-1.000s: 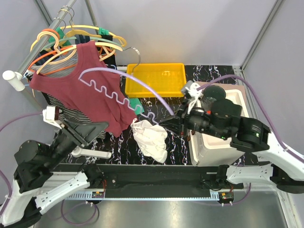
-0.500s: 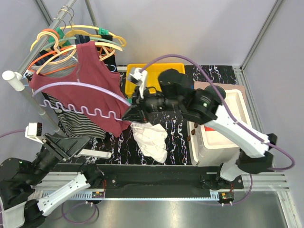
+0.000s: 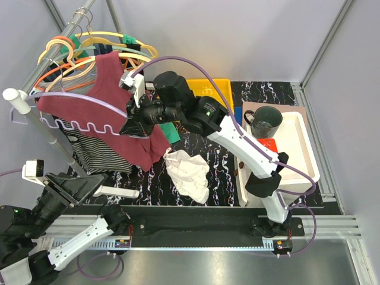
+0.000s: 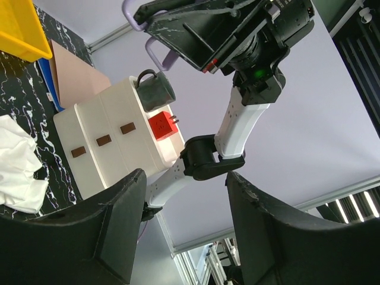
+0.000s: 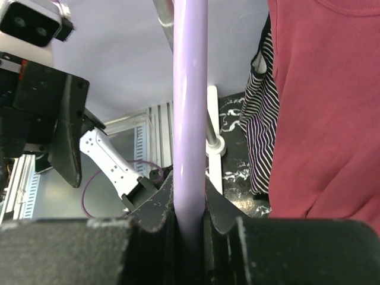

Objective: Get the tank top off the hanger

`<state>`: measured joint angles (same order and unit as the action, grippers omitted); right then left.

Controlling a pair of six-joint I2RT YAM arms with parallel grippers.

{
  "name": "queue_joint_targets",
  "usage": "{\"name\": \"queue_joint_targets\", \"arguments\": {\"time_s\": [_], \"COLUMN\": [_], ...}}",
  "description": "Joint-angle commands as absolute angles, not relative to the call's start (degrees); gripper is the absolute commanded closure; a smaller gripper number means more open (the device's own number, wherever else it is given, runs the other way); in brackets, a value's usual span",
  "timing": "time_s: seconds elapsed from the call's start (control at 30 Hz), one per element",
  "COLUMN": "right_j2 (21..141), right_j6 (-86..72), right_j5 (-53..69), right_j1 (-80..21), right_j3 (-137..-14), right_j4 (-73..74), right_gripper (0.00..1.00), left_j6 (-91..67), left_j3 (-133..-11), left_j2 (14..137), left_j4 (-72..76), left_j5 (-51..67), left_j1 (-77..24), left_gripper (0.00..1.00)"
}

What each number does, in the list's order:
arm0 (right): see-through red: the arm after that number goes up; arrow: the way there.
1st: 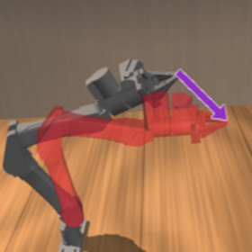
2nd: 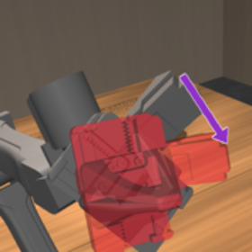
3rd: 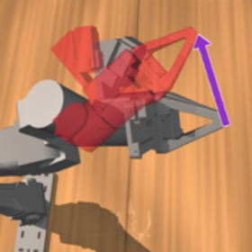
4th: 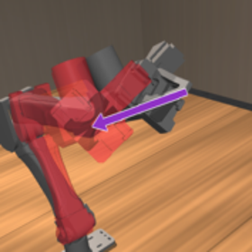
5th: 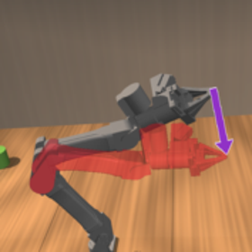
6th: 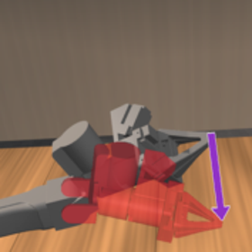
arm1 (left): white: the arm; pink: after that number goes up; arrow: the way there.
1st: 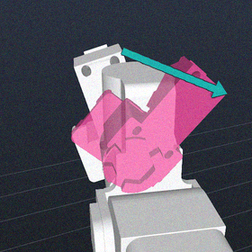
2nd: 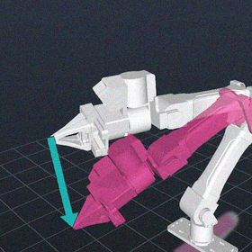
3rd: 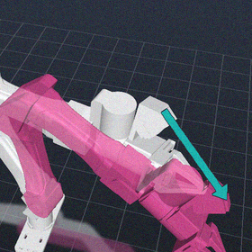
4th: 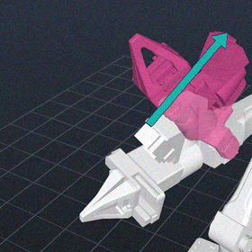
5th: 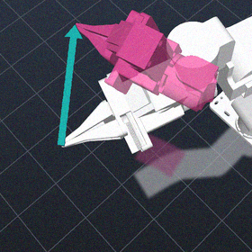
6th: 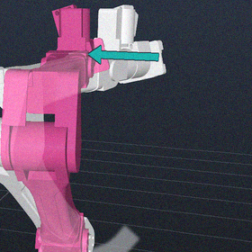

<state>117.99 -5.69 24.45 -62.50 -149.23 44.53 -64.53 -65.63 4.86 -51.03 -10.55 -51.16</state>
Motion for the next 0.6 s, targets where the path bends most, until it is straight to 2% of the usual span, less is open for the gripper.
{"name": "queue_joint_targets", "arguments": {"time_s": [0.0,0.57], "right_j2": [116.64,125.42], "right_j6": [-2.91,-4.74], "right_j5": [23.99,29.36], "right_j1": [-62.49,-63.63], "right_j3": [-153.55,-158.99], "right_j4": [44.03,40.34], "right_gripper": [1.0,1.0], "left_j6": [-64.42,-64.6], "left_j3": [-66.71,-68.38], "left_j2": [4.48,5.1], "left_j4": [-50.01,-50.18], "left_j5": [-11.6,-7.91], "left_j1": [-50.71,-49.13], "left_gripper": [0.41,0.42]}}
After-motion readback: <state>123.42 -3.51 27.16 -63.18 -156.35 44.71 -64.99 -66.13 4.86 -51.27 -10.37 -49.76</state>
